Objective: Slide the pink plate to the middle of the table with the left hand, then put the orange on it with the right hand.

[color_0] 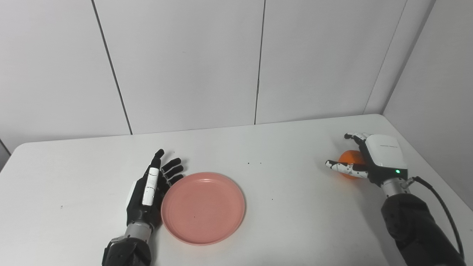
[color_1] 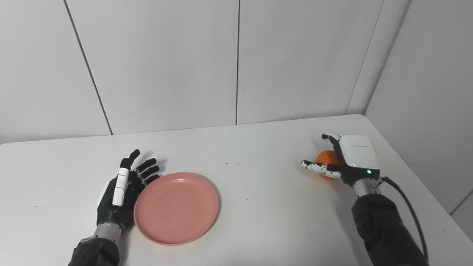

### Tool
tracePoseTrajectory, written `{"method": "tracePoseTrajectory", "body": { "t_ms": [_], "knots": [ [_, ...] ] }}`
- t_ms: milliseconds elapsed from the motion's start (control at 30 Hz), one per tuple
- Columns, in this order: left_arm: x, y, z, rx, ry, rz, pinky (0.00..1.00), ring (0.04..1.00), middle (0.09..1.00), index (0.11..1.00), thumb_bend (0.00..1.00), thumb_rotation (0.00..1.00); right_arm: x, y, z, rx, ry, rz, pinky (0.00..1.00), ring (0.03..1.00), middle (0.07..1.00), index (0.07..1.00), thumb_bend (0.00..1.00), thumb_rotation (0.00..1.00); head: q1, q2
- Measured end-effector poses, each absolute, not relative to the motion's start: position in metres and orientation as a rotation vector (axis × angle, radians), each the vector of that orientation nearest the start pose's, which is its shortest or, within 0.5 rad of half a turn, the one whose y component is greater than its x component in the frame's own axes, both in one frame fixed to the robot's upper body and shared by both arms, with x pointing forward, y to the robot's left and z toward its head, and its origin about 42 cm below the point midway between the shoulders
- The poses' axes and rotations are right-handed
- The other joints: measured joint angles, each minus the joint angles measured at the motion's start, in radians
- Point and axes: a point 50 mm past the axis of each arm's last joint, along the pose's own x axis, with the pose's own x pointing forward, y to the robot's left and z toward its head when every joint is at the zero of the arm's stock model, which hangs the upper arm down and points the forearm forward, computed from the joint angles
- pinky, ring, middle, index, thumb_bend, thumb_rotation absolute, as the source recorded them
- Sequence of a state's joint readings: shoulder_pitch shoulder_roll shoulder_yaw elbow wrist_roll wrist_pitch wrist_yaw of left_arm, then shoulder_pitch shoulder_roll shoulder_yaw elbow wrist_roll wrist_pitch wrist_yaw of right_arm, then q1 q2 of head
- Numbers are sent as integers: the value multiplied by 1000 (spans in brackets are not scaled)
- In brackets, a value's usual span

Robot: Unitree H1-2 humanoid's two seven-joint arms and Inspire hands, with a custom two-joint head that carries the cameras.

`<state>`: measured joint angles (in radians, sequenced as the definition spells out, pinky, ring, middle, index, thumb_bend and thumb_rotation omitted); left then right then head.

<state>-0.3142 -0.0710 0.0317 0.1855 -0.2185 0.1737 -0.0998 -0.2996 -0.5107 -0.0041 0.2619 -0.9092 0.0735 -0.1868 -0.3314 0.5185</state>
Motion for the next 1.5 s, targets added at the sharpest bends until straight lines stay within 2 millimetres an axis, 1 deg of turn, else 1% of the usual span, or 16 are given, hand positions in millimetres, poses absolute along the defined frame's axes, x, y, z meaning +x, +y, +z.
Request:
{"method": "tracePoseTrajectory", "body": {
  "t_ms": [100, 300, 467, 733, 967, 1267, 1300, 1333, 1367, 1400, 1467, 1500],
  "knots": [
    [379, 155, 134, -281, 50, -204, 738, 753, 749, 924, 973, 773, 377, -393, 176, -1404, -79, -299, 684, 746, 762, 728, 857, 843, 0, 0],
    [379, 155, 134, -280, 49, -206, 733, 754, 747, 919, 974, 772, 377, -391, 174, -1391, -82, -291, 689, 741, 763, 729, 851, 836, 3, 3],
    [379, 154, 134, -280, 49, -206, 736, 755, 750, 923, 973, 772, 377, -389, 173, -1398, -69, -294, 681, 743, 771, 734, 844, 857, 3, 6],
    [379, 153, 134, -279, 49, -209, 741, 756, 744, 919, 975, 768, 378, -381, 170, -1420, -52, -268, 700, 759, 782, 749, 834, 867, 3, 6],
    [379, 153, 135, -279, 49, -212, 743, 757, 752, 920, 983, 770, 378, -378, 169, -1422, -33, -250, 708, 764, 789, 753, 816, 837, 9, 11],
    [378, 152, 135, -278, 47, -214, 735, 757, 749, 922, 978, 771, 382, -377, 163, -1437, -17, -233, 683, 740, 766, 739, 816, 795, 14, 17],
    [378, 152, 135, -278, 48, -214, 732, 756, 747, 921, 977, 774, 384, -378, 163, -1440, -15, -235, 650, 714, 750, 729, 813, 784, 14, 18],
    [377, 152, 135, -278, 48, -216, 729, 755, 747, 922, 976, 778, 385, -379, 163, -1442, -14, -237, 573, 654, 717, 708, 809, 766, 14, 18],
    [377, 152, 135, -278, 48, -216, 727, 754, 748, 922, 975, 779, 385, -380, 163, -1445, -14, -239, 520, 614, 694, 694, 807, 756, 14, 18],
    [377, 152, 135, -278, 47, -217, 726, 753, 747, 922, 976, 780, 386, -380, 163, -1446, -15, -241, 428, 520, 611, 626, 797, 693, 14, 18],
    [376, 152, 135, -278, 47, -217, 724, 752, 745, 921, 977, 780, 387, -382, 161, -1444, -17, -256, 340, 426, 520, 551, 786, 621, 12, 18],
    [376, 152, 135, -278, 48, -217, 725, 754, 746, 922, 977, 778, 387, -383, 160, -1438, -17, -265, 268, 336, 426, 454, 769, 535, 14, 20]
  ]
}}
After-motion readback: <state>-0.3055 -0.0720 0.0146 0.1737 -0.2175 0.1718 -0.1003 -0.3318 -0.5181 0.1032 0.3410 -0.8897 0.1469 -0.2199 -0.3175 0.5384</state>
